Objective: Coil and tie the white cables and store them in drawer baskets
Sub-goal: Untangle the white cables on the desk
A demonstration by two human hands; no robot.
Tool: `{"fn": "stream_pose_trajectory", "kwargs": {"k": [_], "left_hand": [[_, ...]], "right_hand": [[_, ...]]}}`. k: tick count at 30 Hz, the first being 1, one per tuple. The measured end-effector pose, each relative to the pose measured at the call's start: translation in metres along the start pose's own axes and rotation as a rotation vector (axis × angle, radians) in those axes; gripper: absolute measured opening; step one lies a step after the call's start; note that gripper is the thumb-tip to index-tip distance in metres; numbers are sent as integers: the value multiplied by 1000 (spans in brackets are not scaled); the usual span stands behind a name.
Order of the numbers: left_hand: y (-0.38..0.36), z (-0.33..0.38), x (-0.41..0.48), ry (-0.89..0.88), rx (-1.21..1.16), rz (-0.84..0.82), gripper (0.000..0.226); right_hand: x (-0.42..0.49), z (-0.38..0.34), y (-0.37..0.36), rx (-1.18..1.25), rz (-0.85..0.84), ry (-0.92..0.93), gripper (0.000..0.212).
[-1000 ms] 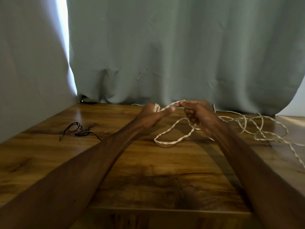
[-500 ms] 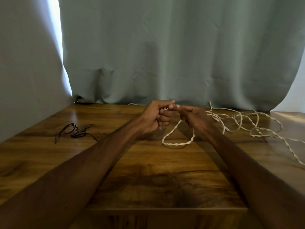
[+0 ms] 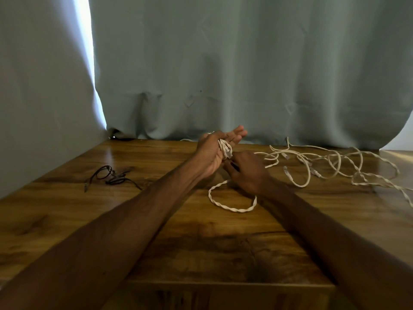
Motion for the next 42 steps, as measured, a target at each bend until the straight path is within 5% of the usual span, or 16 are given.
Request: {"fn": "stream_pose_trajectory", "kwargs": {"k": [5,9,12,16,22,27,31,35,42], "left_hand": [[6,-2,5,-86,-7,158,33],[18,9,10,-164,53,267,22],[36,21,11,-184,186,343,14],[48,31,10,-240,238,391,20],[53,21,16,-234,442,335,10],[51,6,10,-297,955,187,39],[52,7,3,-323,1318,127,25],[46,6,-3,-337,1527,111,39],[45,21,-7,-323,1609,74,62]], "right_hand": [[1,-4,-1,75,-22,-36,25],[-4,-9,1,581,14,-131,23],[-10,-17,2,882,-102,-195,19],[-13,-26,-2,941,-316,-141,24],[-14,-29,9,804,-246,-68,23],[-13,-30,22,774,-254,-53,20],[-10,-20,35,872,-89,-91,26],[-10,-15,34,1096,-153,-130,36],[-8,14,50,1678,-222,-397,10]]}}
Point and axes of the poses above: each hand's wrist, its own x-axis towards the middle knuckle, its own y-axis out of the back of the hand, z = x × y, the point moved 2 cm from there along x, towards the middle knuckle, and after that the axes turned 12 degrees about -z, right-handed, at the moved point
